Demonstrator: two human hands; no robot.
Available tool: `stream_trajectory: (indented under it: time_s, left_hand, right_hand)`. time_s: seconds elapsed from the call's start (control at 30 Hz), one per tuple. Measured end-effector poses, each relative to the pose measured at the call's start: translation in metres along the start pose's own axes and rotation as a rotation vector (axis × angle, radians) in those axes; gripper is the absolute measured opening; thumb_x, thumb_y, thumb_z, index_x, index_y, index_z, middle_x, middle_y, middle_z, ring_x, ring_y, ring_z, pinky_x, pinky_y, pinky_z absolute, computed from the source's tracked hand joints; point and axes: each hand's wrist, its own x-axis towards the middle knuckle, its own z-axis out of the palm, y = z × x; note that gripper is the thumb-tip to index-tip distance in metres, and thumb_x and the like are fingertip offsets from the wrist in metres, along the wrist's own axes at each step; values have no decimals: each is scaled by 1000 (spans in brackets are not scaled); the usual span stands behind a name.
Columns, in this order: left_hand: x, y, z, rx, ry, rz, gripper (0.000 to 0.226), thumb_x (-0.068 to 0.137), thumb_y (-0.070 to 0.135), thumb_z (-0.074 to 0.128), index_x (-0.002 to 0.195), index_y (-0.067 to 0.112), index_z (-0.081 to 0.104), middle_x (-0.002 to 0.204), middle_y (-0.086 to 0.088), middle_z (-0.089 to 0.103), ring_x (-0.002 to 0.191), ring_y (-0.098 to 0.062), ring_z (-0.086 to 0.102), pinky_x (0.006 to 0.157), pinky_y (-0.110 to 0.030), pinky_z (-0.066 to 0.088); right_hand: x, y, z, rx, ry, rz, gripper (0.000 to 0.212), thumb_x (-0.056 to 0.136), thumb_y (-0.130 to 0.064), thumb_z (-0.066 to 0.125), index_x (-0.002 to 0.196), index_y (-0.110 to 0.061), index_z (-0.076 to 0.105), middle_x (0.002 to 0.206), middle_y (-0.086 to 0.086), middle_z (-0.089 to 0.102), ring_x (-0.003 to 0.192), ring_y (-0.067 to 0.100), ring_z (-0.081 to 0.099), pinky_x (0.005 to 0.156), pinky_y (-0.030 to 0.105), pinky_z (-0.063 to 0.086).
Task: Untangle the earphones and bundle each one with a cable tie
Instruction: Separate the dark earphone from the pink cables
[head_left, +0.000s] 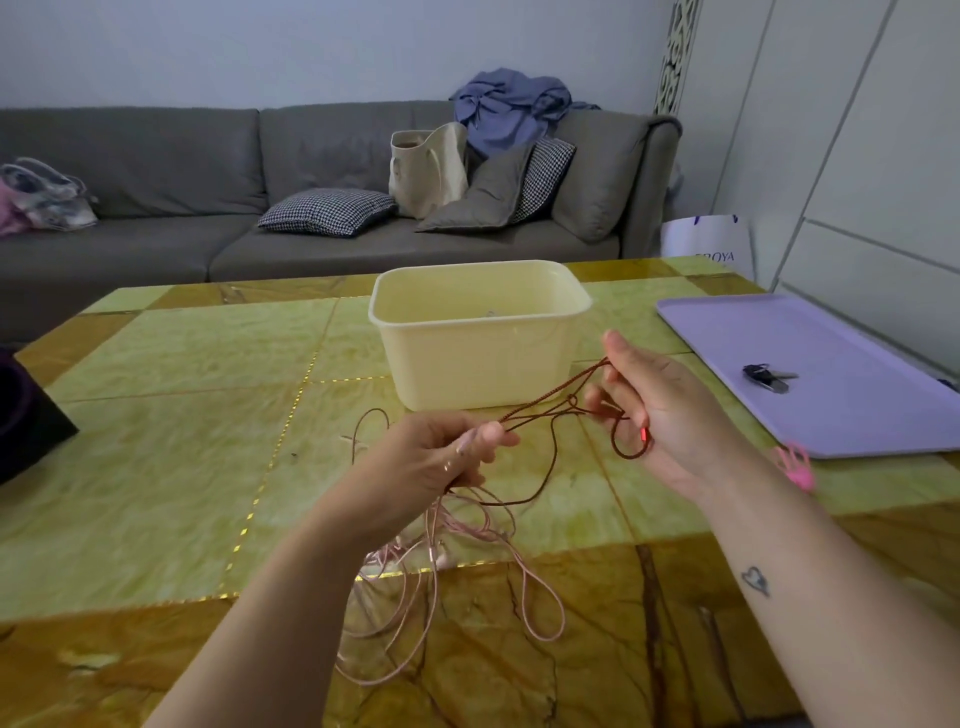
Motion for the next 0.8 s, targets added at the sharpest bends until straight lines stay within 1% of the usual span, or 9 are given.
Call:
stream_trajectory:
  time_s: [0.1,0.17,0.23,0.3,0.37,0.47,0.53,0.63,0.8]
  left_hand:
    - [0,-3,-4,-77,4,-54,19,83,18,60,98,11,69,66,17,63,67,-2,56,68,-14,50]
    - [-2,-5,-9,-130,-33,-76,26,85,1,59,102,18,68,73,10,62,69,-3,56,69,-14,50]
    - [-4,-7,-16,-106,-84,-95,33,85,-3,59,108,20,67,80,4,62,72,-5,56,70,-16,48]
    - [-6,-8,-21,34,-68,-128,28,86,5,61,106,23,68,85,0,64,76,-7,56,72,-16,48]
    - [-4,-10,-23,146,32,-147,18,87,14,63,98,25,71,78,2,62,70,-9,53,66,-21,45]
    - [1,-17,-25,262,262,-88,10,88,22,64,91,27,72,60,13,55,51,0,45,56,-17,38]
    - [4,-20,-25,342,323,-33,8,86,24,66,93,26,70,69,10,59,48,3,47,50,-10,37]
    - [6,-26,-18,521,178,-36,15,81,38,70,95,34,67,80,12,62,54,3,52,57,-16,41]
    - [10,-33,1,886,65,-100,14,85,42,62,86,29,67,84,14,65,75,-4,59,68,-25,50]
  right_hand:
    - [-1,0,2,102,10,31,30,80,-38,55,62,-15,50,37,-4,31,57,10,55,46,13,46]
    - [0,1,1,175,31,36,30,80,-38,55,63,-14,49,36,-5,31,57,9,59,53,16,51]
    - [0,1,0,264,42,40,29,80,-37,56,64,-14,49,36,-5,32,65,14,64,65,24,57]
    - [0,1,-1,343,44,50,29,82,-37,55,66,-14,50,36,-4,34,75,20,68,72,30,58]
    - [-2,0,-1,387,44,64,28,82,-37,54,66,-14,49,36,-5,34,78,21,70,71,31,59]
    - [-5,-1,3,344,72,92,29,79,-38,55,65,-14,45,38,-6,36,64,16,67,63,26,56]
    - [-4,1,5,271,102,117,35,82,-39,55,57,-16,46,38,-6,36,52,12,58,61,25,47]
    - [-3,7,6,216,67,111,49,85,-37,53,40,-20,46,39,-6,28,42,8,35,54,23,31]
    - [-3,10,2,-63,11,88,47,92,-33,51,53,-15,30,45,-1,19,40,13,21,48,26,23]
